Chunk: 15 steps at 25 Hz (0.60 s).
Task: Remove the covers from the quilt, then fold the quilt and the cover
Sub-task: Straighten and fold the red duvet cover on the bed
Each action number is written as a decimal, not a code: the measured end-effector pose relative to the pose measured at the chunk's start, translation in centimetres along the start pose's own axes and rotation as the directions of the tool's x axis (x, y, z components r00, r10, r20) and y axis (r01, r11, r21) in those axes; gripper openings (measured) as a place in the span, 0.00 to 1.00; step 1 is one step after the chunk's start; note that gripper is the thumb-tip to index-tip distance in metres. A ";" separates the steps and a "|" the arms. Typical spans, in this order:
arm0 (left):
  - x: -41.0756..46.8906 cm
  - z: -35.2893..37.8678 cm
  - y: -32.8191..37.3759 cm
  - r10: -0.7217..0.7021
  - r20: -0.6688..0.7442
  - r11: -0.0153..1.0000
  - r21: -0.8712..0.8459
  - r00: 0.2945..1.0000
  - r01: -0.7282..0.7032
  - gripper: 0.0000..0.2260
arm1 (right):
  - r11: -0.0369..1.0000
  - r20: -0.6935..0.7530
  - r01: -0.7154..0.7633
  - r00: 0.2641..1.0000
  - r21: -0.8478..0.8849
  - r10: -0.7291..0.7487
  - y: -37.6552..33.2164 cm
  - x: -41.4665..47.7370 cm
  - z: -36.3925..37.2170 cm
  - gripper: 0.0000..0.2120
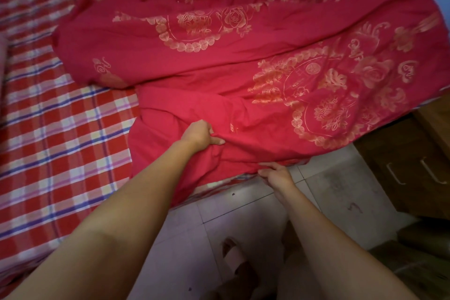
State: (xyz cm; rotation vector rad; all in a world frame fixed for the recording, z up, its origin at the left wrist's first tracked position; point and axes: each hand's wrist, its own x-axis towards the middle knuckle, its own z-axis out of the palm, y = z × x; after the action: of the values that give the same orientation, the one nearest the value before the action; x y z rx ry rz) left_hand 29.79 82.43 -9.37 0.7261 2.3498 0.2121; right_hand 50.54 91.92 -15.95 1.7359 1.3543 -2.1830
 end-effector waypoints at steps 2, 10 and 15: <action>0.2 1.0 -0.3 -0.016 0.046 1.000 -0.003 0.999 0.016 0.19 | 0.987 0.072 -0.069 0.996 0.147 0.059 -0.4 -0.4 -0.2 0.12; 0.8 1.8 -1.4 0.063 0.170 0.987 -0.160 0.983 -0.035 0.21 | 0.895 0.155 -0.148 0.984 0.422 0.090 0.0 -0.6 0.5 0.08; 1.6 2.4 -1.3 0.015 0.157 0.969 -0.246 0.988 0.025 0.16 | 0.945 0.162 -0.083 0.986 0.317 0.033 0.2 -0.1 0.1 0.15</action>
State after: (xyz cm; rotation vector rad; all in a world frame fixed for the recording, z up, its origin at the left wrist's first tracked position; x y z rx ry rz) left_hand 29.79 82.13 -12.53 0.5924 2.1270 0.4219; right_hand 50.63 91.66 -15.98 1.6260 0.9406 -2.5596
